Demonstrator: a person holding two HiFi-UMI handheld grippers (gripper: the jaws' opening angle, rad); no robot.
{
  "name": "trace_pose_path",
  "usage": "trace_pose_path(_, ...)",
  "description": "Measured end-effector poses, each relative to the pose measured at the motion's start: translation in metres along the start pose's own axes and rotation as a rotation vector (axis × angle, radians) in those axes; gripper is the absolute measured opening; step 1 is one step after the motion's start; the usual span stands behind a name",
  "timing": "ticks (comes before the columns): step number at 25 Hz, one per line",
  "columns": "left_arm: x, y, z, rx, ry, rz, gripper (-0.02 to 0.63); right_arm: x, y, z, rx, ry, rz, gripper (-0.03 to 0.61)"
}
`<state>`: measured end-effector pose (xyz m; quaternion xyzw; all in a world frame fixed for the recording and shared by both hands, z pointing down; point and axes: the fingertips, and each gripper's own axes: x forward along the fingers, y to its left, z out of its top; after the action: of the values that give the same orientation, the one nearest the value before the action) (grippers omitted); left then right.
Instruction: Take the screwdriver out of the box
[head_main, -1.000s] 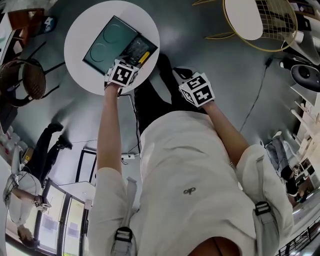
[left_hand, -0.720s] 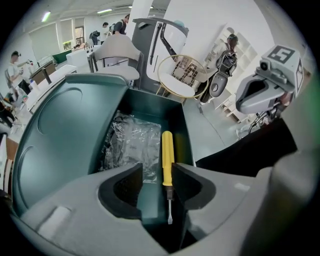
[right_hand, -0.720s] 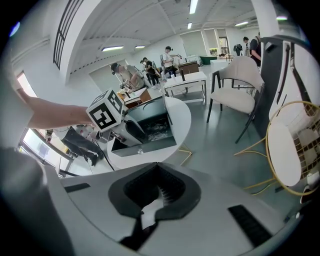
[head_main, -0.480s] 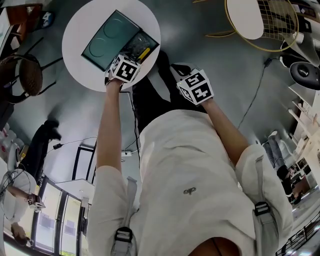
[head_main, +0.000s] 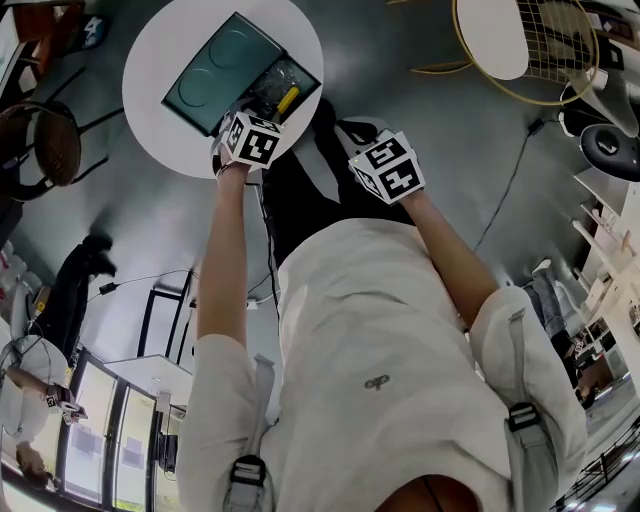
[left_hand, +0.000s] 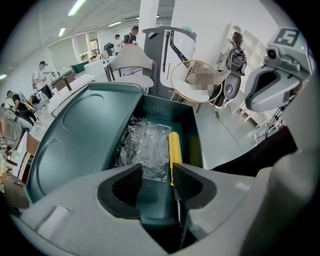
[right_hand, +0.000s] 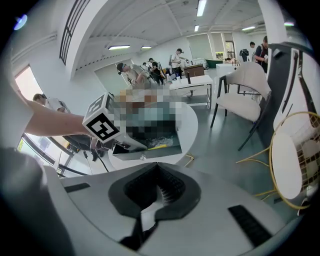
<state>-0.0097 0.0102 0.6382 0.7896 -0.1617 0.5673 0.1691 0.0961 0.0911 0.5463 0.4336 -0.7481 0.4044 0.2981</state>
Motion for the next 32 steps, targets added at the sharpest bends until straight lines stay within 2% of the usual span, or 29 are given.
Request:
trace_pose_path(5, 0.005, 0.006, -0.008, 0.014, 0.001, 0.047, 0.189, 0.012, 0.000, 0.035, -0.054, -0.035, -0.002, 0.009)
trace_pose_path(10, -0.006, 0.007, -0.015, -0.041, -0.025, 0.033, 0.189, 0.019, 0.003, 0.056, -0.104, -0.042, 0.005, 0.011)
trace_pose_path(14, -0.031, 0.008, -0.017, -0.130, -0.103, 0.029, 0.189, 0.031, 0.009, 0.065, -0.186, -0.008, 0.040, 0.011)
trace_pose_path(16, -0.046, 0.006, -0.018, -0.190, -0.159, 0.022, 0.187, 0.040, 0.017, 0.069, -0.251, 0.022, 0.074, 0.011)
trace_pose_path(18, -0.058, 0.003, -0.021, -0.241, -0.211, 0.015, 0.156, 0.050, 0.029, 0.072, -0.334, 0.061, 0.120, 0.011)
trace_pose_path(21, -0.073, -0.001, -0.027, -0.298, -0.268, 0.009, 0.138, 0.069, 0.048, 0.068, -0.497, 0.149, 0.198, 0.020)
trace_pose_path(25, -0.089, -0.006, -0.039, -0.336, -0.307, 0.020, 0.091, 0.089, 0.066, 0.064, -0.695, 0.264, 0.282, 0.031)
trace_pose_path(32, -0.113, -0.010, -0.062, -0.403, -0.355, 0.019, 0.016, 0.114, 0.078, 0.054, -0.899, 0.425, 0.404, 0.048)
